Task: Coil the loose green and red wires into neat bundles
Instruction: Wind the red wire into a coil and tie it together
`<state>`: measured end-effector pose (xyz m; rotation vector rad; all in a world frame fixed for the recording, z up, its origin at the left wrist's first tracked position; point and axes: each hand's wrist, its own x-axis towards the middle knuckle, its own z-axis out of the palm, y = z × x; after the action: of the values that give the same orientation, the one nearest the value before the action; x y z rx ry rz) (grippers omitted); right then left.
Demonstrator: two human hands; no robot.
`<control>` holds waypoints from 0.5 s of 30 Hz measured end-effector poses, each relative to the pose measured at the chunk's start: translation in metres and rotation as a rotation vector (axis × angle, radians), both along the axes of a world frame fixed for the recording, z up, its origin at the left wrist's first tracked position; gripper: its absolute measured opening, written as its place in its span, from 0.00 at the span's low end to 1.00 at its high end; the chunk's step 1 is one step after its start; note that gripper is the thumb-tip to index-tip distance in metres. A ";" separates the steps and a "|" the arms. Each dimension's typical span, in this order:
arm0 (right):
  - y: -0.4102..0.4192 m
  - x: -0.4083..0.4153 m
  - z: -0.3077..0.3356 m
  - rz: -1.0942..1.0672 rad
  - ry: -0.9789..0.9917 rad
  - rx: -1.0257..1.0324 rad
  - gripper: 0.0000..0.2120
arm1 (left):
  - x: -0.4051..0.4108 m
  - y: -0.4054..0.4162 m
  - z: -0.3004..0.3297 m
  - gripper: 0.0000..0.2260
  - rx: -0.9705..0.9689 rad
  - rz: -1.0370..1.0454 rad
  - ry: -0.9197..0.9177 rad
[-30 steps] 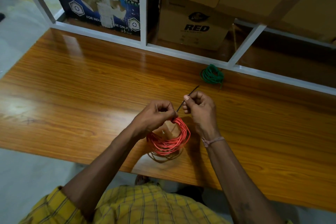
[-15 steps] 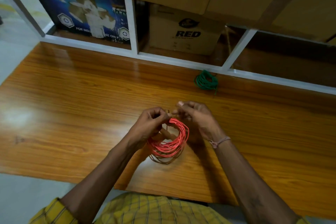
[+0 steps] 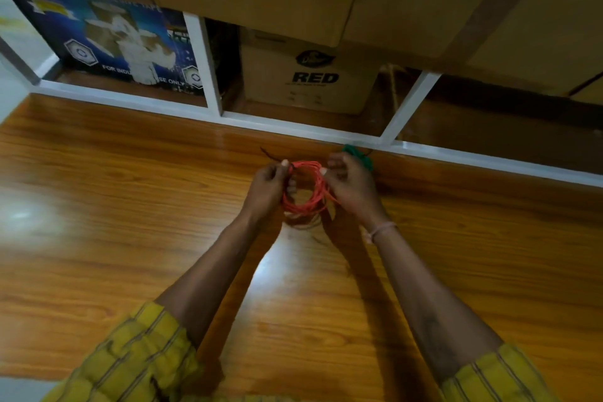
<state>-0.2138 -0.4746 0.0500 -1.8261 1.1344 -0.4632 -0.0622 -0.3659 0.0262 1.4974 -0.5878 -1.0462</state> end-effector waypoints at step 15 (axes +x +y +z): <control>-0.030 -0.037 -0.070 0.220 0.580 -0.503 0.47 | 0.007 0.006 -0.065 0.31 0.175 -0.402 -1.126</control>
<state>-0.2506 -0.5044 -0.0198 -2.6038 1.2413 -0.0813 -0.0554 -0.3597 -0.0391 2.1272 -1.6591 -0.4414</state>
